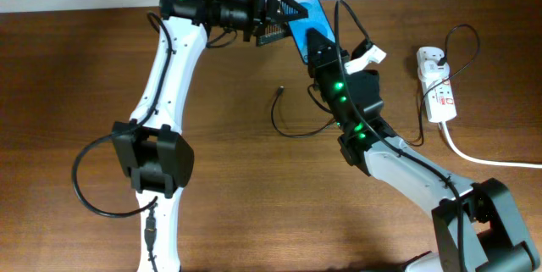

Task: Plug charger to phone and switch on socket

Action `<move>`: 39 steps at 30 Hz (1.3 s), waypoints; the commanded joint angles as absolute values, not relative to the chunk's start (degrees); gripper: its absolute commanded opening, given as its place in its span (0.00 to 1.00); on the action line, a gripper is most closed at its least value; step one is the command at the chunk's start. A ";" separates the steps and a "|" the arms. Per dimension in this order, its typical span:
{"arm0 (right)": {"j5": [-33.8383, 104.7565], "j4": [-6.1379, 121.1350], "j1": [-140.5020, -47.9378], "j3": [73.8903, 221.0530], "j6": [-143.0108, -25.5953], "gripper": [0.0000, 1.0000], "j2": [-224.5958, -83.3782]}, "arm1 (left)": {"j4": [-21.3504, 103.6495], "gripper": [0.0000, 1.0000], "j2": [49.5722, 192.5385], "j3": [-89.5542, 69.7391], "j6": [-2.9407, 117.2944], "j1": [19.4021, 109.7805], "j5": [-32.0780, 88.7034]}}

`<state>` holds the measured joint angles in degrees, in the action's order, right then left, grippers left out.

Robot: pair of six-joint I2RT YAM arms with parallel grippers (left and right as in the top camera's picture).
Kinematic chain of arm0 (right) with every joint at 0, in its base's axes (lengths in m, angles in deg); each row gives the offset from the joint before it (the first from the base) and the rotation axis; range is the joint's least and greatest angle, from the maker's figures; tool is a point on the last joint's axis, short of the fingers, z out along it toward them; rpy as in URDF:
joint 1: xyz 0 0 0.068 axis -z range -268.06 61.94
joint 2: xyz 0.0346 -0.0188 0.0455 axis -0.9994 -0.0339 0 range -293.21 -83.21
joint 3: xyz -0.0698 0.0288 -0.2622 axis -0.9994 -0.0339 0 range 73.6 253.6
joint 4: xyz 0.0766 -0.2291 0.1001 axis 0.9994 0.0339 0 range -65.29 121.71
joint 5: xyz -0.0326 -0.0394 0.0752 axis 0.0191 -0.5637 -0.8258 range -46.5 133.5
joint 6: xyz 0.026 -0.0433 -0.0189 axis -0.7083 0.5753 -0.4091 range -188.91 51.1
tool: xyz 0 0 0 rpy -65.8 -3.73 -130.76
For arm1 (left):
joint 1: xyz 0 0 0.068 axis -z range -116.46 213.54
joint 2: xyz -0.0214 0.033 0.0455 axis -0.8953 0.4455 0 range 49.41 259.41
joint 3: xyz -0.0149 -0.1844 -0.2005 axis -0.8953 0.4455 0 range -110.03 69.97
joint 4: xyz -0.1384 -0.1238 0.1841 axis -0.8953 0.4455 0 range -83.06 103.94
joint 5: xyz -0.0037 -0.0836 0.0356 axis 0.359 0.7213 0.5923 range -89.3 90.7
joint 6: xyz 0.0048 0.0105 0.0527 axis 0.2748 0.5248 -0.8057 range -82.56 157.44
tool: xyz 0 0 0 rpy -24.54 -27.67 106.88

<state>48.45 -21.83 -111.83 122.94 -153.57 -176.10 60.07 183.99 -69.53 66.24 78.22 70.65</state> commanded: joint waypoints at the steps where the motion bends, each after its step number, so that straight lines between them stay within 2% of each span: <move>1: 49.39 -21.24 -113.90 125.58 -154.11 0.04 -175.31 | 58.17 0.77 183.56 -70.32 70.11 79.20 71.46; 4: 49.59 -20.83 -115.17 125.58 -154.11 0.04 -175.33 | 53.64 0.54 183.56 -70.32 77.73 79.20 71.44; 10: 49.15 -20.04 -116.74 125.58 -159.51 0.04 -175.33 | 43.50 0.45 183.56 -70.32 90.26 79.20 70.10; 11: 48.76 -20.02 -117.25 125.58 -160.98 0.04 -175.33 | 43.37 0.35 183.56 -70.32 91.33 79.20 69.80; 14: 48.58 -20.04 -117.29 125.60 -161.37 0.04 -175.33 | 43.37 0.31 183.56 -70.32 92.07 79.20 69.93; 15: 48.02 -20.04 -117.33 125.60 -161.37 0.04 -175.33 | 43.39 0.26 183.56 -70.32 92.09 79.20 69.91; 16: 47.78 -20.06 -117.36 125.60 -161.37 0.04 -175.33 | 43.39 0.11 183.56 -70.32 92.42 79.20 69.73; 17: 47.78 -20.06 -117.36 125.63 -161.37 0.04 -175.33 | 43.39 0.00 183.56 -70.32 93.21 79.20 69.19; 21: 47.86 -20.04 -117.33 125.65 -161.35 0.04 -175.33 | 43.41 0.00 183.56 -70.32 95.96 79.20 66.02; 24: 47.86 -20.06 -117.33 125.65 -161.35 0.19 -175.33 | 43.41 0.00 183.56 -70.32 96.60 78.63 65.29; 25: 47.84 -20.06 -117.33 125.65 -161.35 0.27 -175.33 | 43.41 0.00 183.56 -70.32 96.57 77.72 65.12; 27: 47.82 -19.97 -117.33 125.65 -161.13 0.51 -175.33 | 43.41 0.00 183.56 -70.32 96.62 75.31 64.68; 28: 47.80 -19.95 -117.36 125.65 -160.37 0.59 -175.33 | 43.41 0.00 183.56 -70.32 96.57 73.56 64.68; 29: 47.40 -19.95 -117.33 125.63 -156.06 0.76 -175.33 | 43.41 0.00 183.56 -70.32 96.27 71.77 64.70; 30: 45.39 -18.25 -117.33 125.63 -149.39 0.98 -175.33 | 43.46 0.00 183.56 -70.32 93.82 69.74 64.81; 33: 37.44 -3.82 -117.33 125.63 -138.97 0.98 -175.33 | 48.35 0.00 183.56 -70.32 85.27 64.06 64.68; 36: 36.85 20.90 -117.07 125.63 -122.57 0.98 -175.31 | 55.80 0.00 183.56 -70.32 78.10 59.44 63.85; 37: 34.22 26.25 -116.81 125.65 -115.41 0.94 -175.22 | 57.55 0.00 183.56 -70.32 76.25 58.35 63.87; 39: 32.96 35.96 -116.81 127.99 -105.53 0.74 -174.15 | 59.21 0.00 183.56 -70.32 72.47 55.36 65.43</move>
<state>35.12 28.81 -116.96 125.60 -117.98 -175.42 58.95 184.01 -69.42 78.30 57.91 62.74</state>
